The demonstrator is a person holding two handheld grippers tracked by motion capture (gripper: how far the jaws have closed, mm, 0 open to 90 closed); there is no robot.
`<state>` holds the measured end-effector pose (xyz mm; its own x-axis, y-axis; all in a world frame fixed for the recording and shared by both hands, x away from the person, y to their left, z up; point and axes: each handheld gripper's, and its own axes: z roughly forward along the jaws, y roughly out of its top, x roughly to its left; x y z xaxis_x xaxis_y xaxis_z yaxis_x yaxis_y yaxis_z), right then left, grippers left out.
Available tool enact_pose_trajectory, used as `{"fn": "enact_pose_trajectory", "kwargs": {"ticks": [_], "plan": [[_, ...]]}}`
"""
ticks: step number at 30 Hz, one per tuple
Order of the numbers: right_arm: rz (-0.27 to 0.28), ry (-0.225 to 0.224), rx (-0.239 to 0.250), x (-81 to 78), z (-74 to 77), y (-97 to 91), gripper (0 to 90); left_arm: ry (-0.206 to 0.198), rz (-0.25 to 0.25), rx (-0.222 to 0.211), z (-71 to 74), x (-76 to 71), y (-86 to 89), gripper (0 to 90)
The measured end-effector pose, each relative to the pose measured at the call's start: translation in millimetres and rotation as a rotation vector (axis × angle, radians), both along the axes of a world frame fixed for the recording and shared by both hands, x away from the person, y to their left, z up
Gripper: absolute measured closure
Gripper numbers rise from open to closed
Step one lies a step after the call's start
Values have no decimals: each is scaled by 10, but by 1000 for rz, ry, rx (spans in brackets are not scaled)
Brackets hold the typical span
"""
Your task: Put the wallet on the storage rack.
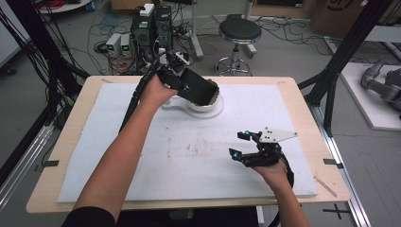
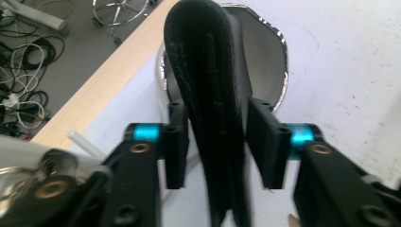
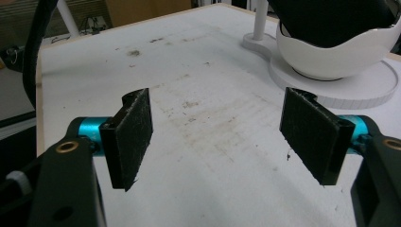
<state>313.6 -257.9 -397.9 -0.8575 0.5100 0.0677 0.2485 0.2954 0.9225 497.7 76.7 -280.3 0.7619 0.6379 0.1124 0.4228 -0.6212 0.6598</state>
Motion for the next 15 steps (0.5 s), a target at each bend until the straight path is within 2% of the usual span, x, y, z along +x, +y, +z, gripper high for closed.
{"fn": "enact_pose_trajectory", "kwargs": {"ticks": [8, 13, 15], "plan": [[3, -2, 2, 3, -3, 12, 267, -70, 14, -40, 152, -82, 126, 554], [4, -3, 4, -9, 3, 20, 267, -117, 36, -39, 202, -112, 152, 572], [4, -4, 5, -10, 4, 21, 267, -129, 41, -24, 200, -108, 148, 600]]}}
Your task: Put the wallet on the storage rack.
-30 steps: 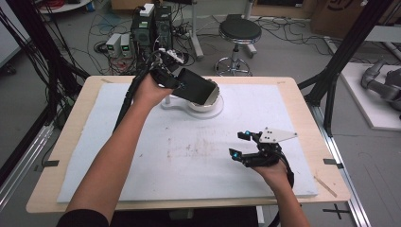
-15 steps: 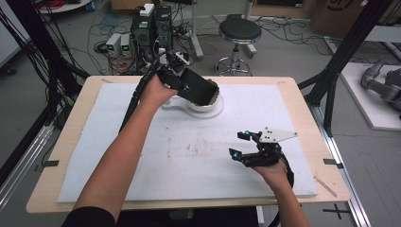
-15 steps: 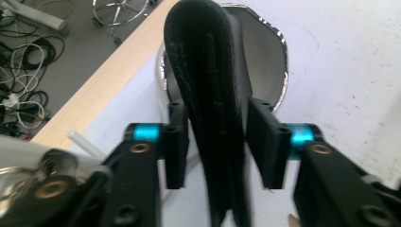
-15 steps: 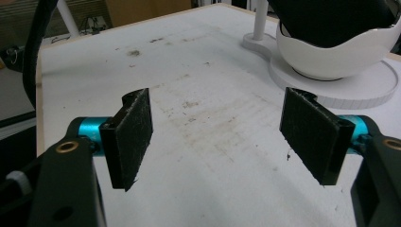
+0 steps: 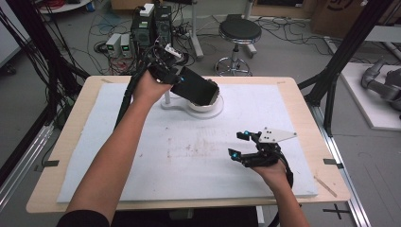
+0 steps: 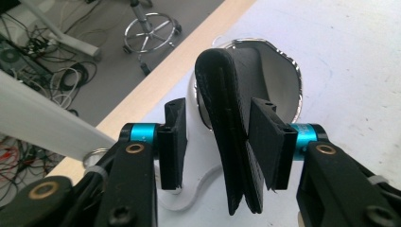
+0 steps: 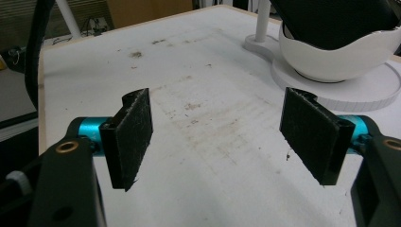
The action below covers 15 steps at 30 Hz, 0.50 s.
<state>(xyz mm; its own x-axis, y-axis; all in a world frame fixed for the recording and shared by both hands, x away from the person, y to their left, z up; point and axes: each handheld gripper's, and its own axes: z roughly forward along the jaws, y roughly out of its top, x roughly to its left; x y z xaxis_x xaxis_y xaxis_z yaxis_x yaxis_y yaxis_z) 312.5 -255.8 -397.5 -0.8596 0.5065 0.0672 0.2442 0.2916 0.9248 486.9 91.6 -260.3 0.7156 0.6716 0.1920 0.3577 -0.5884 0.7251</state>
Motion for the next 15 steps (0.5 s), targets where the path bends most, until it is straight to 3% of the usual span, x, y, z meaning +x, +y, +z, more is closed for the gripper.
{"fn": "enact_pose_trajectory", "kwargs": {"ticks": [6, 15], "plan": [[3, 4, 0, 9, -6, 7, 267, -41, 42, 56, -61, 35, -65, 667], [5, 1, 5, 27, -9, -1, 267, -61, 74, 78, -119, 105, -61, 681]]}}
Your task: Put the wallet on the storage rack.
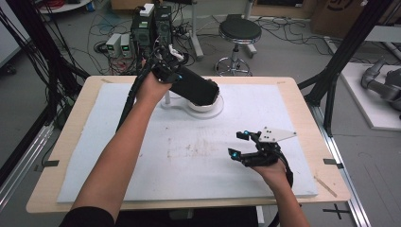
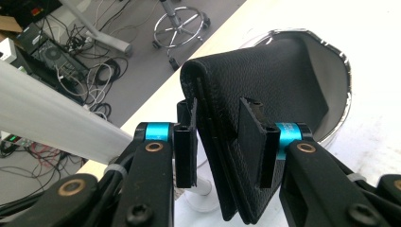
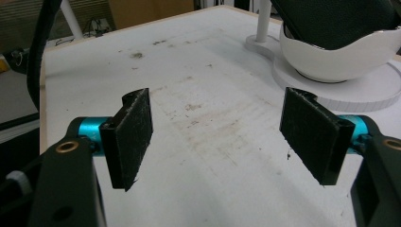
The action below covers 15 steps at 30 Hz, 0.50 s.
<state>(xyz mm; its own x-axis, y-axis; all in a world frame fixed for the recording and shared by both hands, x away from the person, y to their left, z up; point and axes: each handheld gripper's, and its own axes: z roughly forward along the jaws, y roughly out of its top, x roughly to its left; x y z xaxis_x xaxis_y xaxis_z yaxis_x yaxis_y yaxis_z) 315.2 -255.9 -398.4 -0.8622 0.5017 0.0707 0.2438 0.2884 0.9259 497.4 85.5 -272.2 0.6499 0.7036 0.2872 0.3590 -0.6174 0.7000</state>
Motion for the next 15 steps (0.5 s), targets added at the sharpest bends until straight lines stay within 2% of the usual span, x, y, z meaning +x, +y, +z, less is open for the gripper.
{"fn": "enact_pose_trajectory", "kwargs": {"ticks": [2, 5, 6, 7, 10, 15], "plan": [[2, -1, 2, 2, -1, 5, 267, 2, 4, 9, -8, 10, 1, 681], [6, 4, 3, -3, -1, 7, 267, 10, -1, -8, -2, 15, 16, 674], [6, 4, 3, -5, 0, 6, 267, 9, -5, -12, 5, 13, 23, 655], [3, -1, 4, -5, 2, 4, 267, 9, -6, -18, 11, 12, 33, 597], [1, 2, 6, -13, 5, -1, 267, 20, -6, -49, 24, 10, 63, 543], [0, 1, 4, -9, 5, 5, 267, 18, -26, -77, 87, -41, 100, 523]]}}
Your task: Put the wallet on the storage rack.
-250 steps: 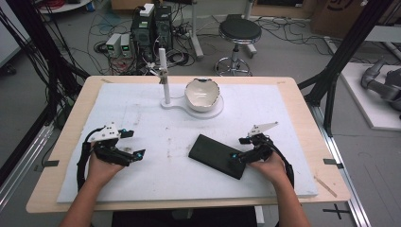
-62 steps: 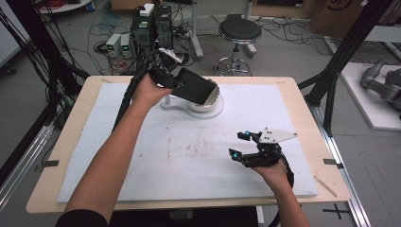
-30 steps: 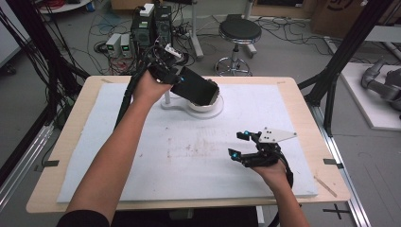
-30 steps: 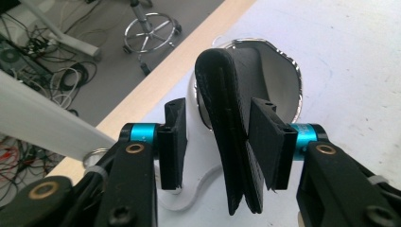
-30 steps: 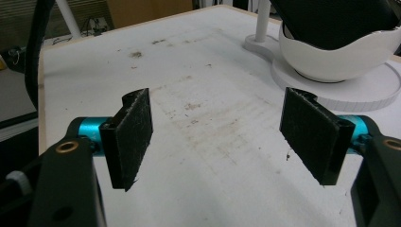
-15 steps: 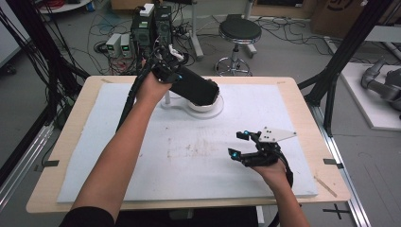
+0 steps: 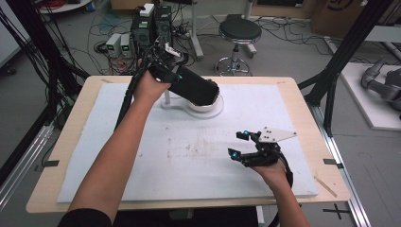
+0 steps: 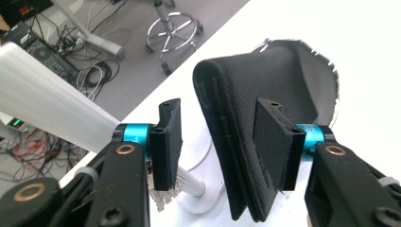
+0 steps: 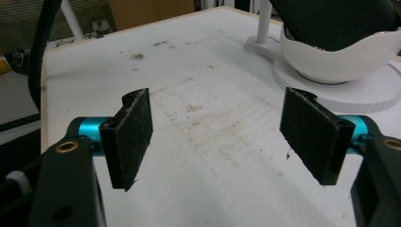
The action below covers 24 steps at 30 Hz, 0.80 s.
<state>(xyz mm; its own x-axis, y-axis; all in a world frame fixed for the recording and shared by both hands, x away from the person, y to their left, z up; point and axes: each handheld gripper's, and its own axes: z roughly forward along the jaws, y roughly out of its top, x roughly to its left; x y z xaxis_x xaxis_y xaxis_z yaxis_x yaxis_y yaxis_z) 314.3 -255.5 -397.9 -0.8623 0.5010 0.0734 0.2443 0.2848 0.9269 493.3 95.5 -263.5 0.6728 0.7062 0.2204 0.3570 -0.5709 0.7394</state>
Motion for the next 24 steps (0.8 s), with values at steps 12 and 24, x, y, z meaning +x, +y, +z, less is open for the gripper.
{"fn": "enact_pose_trajectory", "kwargs": {"ticks": [12, 24], "plan": [[-7, 2, 8, -13, 11, -3, 263, -6, -23, -79, 156, -182, 132, 473], [-19, -9, 4, -25, 17, -32, 260, 28, -89, -212, 115, -549, 525, 371]]}}
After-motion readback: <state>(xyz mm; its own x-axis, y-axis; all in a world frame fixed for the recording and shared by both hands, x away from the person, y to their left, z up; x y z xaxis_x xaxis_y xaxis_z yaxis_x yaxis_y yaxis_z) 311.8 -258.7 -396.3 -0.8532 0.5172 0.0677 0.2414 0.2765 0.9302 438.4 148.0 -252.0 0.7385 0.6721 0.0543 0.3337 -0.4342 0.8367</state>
